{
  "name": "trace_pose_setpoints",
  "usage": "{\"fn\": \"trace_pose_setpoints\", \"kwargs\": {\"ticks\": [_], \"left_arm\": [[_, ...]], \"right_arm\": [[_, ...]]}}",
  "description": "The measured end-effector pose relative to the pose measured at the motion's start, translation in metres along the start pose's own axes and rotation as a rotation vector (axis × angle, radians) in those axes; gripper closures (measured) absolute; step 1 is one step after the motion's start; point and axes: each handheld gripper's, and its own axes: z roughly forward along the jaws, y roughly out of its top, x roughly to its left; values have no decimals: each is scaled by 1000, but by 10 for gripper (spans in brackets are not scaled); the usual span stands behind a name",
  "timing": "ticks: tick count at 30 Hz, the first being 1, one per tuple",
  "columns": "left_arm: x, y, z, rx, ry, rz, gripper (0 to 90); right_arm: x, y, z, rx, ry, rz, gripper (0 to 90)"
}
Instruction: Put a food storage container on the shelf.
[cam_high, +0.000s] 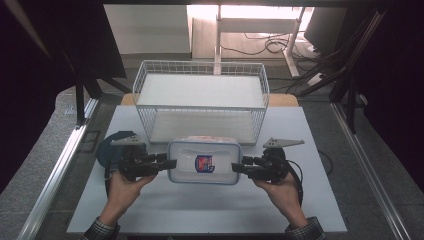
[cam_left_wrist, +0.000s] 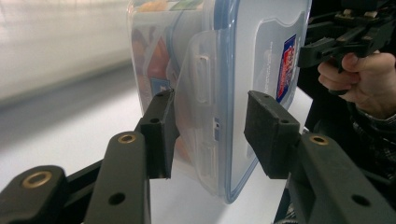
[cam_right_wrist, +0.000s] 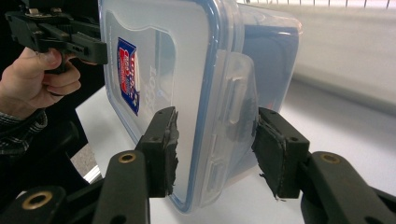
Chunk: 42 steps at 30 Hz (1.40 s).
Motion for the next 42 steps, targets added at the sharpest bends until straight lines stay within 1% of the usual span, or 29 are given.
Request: {"fn": "trace_pose_setpoints", "kwargs": {"ticks": [2, 3, 4, 5, 7, 11, 12, 13, 14, 16, 18, 19, 23, 24, 25, 27, 28, 29, 30, 31, 32, 33, 34, 35, 39, 40, 41, 42], "left_arm": [[1, 7, -2, -8, -1, 2, 545], [1, 10, -3, -11, 0, 5, 545], [2, 13, -4, -14, -1, 9, 545], [2, 16, -5, -16, 1, 9, 545], [3, 25, -7, -25, 5, 13, 545], [5, 38, -12, -41, 3, 10, 549], [5, 38, -12, -41, 3, 10, 549], [5, 41, -13, -44, 3, 10, 549], [5, 44, -14, -48, 4, 11, 549], [7, 53, -16, -53, 7, 14, 550], [7, 56, -17, -55, 9, 12, 550], [8, 61, -17, -53, 8, 15, 550], [12, 70, -17, -50, 8, 15, 550], [12, 70, -17, -50, 8, 15, 550], [14, 76, -18, -55, 15, 12, 550], [15, 82, -18, -59, 23, 12, 549], [15, 82, -18, -59, 23, 12, 549], [16, 89, -19, -59, 28, 12, 549], [16, 89, -19, -59, 28, 12, 549], [17, 96, -20, -61, 30, 11, 549], [17, 96, -20, -61, 30, 11, 549], [18, 102, -21, -64, 29, 8, 549], [18, 102, -21, -64, 29, 8, 549], [20, 109, -22, -66, 29, 8, 549], [23, 120, -23, -79, 25, 2, 549], [23, 120, -23, -79, 25, 2, 549], [24, 126, -23, -82, 25, -3, 549], [24, 126, -23, -82, 25, -3, 549]], "right_arm": [[0, 7, -1, -9, -1, -6, 510], [0, 14, -2, -20, -3, -16, 510], [0, 14, -2, -20, -3, -16, 510], [-1, 21, -2, -26, -3, -19, 510], [-2, 27, -2, -32, 1, -21, 511], [-4, 40, -2, -40, 11, -25, 510], [-4, 40, -2, -40, 11, -25, 510], [-4, 47, -2, -47, 11, -31, 510], [-4, 47, -2, -47, 11, -31, 510], [-5, 57, -3, -57, 10, -39, 510], [-6, 63, -3, -62, 11, -37, 510], [-7, 66, -3, -65, 10, -34, 510], [-10, 75, -2, -87, 3, -34, 507], [-11, 77, -2, -91, 3, -29, 507], [-12, 79, -1, -95, 4, -24, 507], [-14, 83, 1, -97, 9, -12, 507], [-14, 83, 1, -97, 9, -12, 507], [-17, 88, 2, -101, 11, -8, 507], [-18, 91, 3, -102, 14, -9, 507], [-19, 94, 3, -105, 13, -6, 507], [-19, 94, 3, -105, 13, -6, 507], [-20, 101, 3, -112, 13, -6, 507], [-20, 101, 3, -112, 13, -6, 507], [-21, 107, 2, -112, 12, -7, 507], [-22, 120, 1, -115, 8, -10, 506], [-22, 120, 1, -115, 8, -10, 506], [-23, 126, 0, -116, 7, -6, 506], [-23, 126, 0, -116, 7, -6, 506]]}}
